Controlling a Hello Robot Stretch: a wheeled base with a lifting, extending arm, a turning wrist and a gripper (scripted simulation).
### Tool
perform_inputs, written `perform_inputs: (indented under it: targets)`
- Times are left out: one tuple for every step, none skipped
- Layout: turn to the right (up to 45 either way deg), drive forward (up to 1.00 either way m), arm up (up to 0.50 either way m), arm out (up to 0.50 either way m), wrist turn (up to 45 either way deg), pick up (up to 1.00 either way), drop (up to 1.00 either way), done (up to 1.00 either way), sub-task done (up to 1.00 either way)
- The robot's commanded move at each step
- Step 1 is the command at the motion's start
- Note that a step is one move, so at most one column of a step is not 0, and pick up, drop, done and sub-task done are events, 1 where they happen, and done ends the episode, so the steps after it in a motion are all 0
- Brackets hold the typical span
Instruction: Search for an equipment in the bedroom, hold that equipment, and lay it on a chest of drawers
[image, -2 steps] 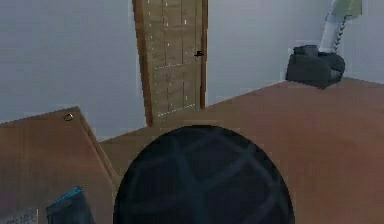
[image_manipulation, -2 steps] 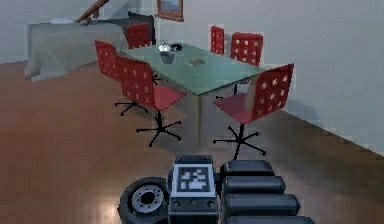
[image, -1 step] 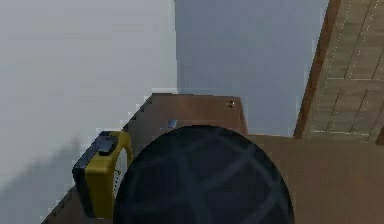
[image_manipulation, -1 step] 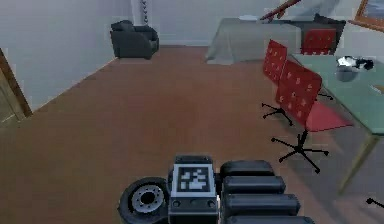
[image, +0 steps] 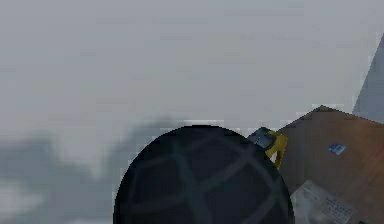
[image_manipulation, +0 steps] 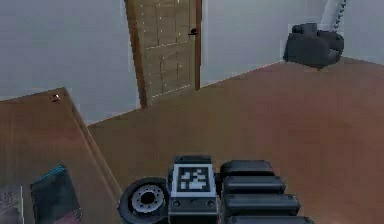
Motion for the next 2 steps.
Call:
perform_inputs:
  targets:
    - [-30.0, 0.0, 0.0, 0.0, 0.0, 0.0, 0.0, 0.0, 0.0]
    - [0.0, 0.0, 0.0, 0.48, 0.0, 0.0, 0.0, 0.0, 0.0]
